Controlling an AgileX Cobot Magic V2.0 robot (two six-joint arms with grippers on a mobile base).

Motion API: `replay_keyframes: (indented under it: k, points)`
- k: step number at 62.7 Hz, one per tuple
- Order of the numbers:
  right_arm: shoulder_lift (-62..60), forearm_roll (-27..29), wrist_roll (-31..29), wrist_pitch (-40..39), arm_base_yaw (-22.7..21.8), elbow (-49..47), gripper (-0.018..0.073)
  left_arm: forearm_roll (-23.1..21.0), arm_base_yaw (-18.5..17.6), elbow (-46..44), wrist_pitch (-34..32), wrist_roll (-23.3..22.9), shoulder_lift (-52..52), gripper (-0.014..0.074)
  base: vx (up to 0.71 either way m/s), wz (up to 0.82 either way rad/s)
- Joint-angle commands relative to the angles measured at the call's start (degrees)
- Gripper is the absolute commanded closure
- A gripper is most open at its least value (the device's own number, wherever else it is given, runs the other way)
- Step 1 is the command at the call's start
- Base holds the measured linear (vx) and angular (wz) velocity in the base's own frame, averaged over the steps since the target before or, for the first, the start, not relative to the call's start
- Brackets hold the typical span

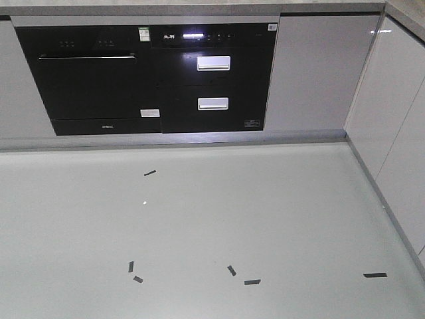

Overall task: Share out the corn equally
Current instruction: 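Drive the base toward the counter with the pot and plates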

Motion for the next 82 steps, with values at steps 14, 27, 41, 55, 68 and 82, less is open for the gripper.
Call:
replay_keyframes:
  k: [14,27,41,55,68,82]
  points:
    - [-0.3,-0.4,-0.2,-4.5,0.0,0.4,0.0564,-0.1,0.0,0.2,-3.9,-0.5,-1.0,0.0603,0.0,0.0]
    - [-0.3,-0.4,-0.2,-4.5,0.0,0.4,0.0564,-0.1,0.0,0.2,-3.9,-0.5,-1.0,0.0603,0.0,0.0]
    - [-0.3,-0.4,-0.2,-4.5,0.0,0.4,0.0564,-0.1,0.0,0.2,-3.9,-0.5,-1.0,0.0603,0.01,0.0]
    - [-0.3,-0.4,-0.2,-4.5,0.0,0.4,0.0564,-0.1,0.0,0.2,-3.9,-0.5,-1.0,0.0603,0.02,0.03]
    - [-0.3,-0.4,-0.2,-4.5,0.0,0.4,0.0564,-0.1,0.0,0.2,-3.9,-0.5,-1.0,0.0603,0.04,0.03]
    - [-0.3,-0.4,-0.2,-4.5,0.0,0.4,0.0564,-0.1,0.0,0.2,-3.9,-0.5,-1.0,0.0603,0.06,0.0]
